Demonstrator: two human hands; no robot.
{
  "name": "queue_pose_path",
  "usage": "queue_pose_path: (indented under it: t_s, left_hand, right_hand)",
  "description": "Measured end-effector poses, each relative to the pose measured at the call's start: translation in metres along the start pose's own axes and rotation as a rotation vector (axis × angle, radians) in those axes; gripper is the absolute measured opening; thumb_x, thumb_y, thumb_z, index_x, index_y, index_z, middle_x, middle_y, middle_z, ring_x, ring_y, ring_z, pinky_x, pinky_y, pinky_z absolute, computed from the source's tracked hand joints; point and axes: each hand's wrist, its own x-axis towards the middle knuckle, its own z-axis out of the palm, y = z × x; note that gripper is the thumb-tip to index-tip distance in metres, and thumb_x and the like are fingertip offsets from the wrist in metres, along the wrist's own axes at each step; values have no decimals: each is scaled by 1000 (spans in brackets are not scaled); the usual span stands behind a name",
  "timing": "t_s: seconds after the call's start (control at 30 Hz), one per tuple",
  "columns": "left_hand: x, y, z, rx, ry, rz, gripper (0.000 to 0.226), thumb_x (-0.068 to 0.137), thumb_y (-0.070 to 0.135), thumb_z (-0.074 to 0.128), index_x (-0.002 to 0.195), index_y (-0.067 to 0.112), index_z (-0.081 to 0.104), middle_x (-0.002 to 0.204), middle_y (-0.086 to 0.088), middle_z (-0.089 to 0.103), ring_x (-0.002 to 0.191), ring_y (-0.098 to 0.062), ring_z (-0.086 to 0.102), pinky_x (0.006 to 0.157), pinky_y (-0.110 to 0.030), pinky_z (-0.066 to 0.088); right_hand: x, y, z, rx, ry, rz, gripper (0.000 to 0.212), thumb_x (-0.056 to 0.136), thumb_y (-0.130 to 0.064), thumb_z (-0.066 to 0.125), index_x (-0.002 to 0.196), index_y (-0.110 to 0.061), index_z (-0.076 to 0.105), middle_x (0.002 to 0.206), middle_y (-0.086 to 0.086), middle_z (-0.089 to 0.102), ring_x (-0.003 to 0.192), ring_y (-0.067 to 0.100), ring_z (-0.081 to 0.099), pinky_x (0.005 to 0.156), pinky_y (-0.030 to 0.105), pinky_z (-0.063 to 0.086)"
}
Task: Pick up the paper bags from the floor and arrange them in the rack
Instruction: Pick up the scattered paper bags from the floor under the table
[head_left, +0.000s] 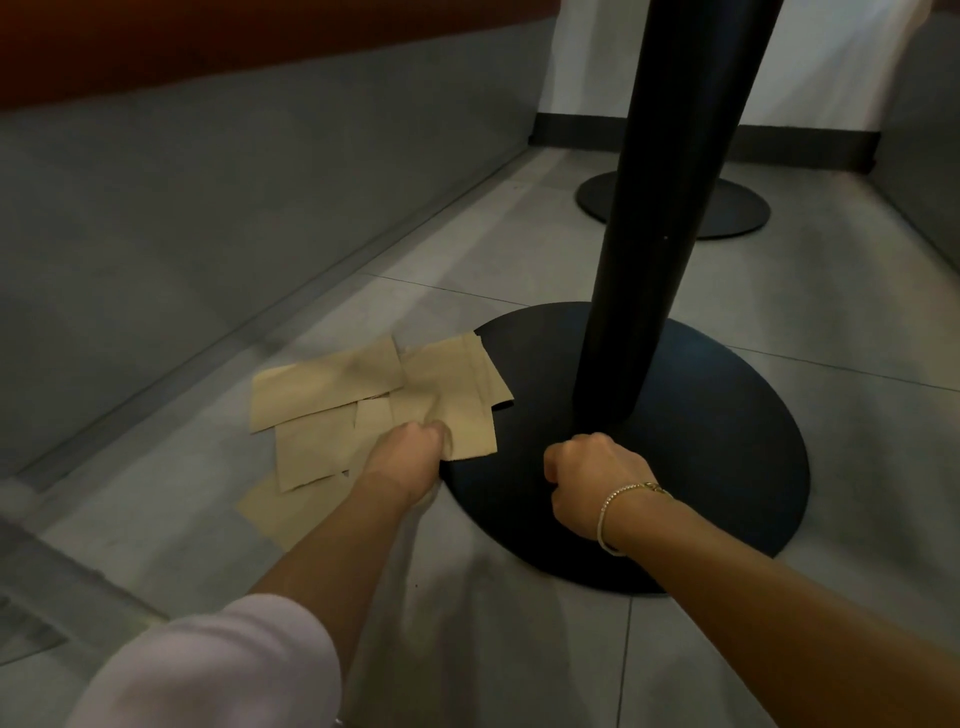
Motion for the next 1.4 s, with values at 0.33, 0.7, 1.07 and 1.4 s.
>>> queue_pose_path:
  t_s: [0.33,0.7,1.07,1.4]
  left_hand:
    - [-22,13,-47,-304,391,211,33,71,25,41,92,21,67,81,1,64,84,-23,57,78,-27,44]
    - [-20,26,-48,-827,364,-43,72,78,28,72,138,13,35,130,-1,45,119,-15,44,101,-30,41]
    - [-11,48,8,-149,31,174,38,93,22,45,128,9,50,127,-10,52,119,-24,46,98,-30,38]
    - [-30,65,-24,-511,152,228,15,92,15,50,89,10,63,76,-3,58,78,-23,58,65,-30,41]
  right_hand:
    - [3,-1,10,93,317,-45,73,84,-31,63,143,-22,21,141,8,31,127,26,34,98,36,42]
    - [-6,13,-23,249,643,127,31,97,-15,43,127,-15,46,110,10,59,92,26,58,67,31,43]
    - [-16,30,-17,249,648,155,29,95,-18,48,124,-13,48,112,8,55,98,26,58,68,30,43]
    - [-51,53,-30,245,627,148,23,95,-15,47,116,-11,55,108,10,61,93,25,59,61,26,41]
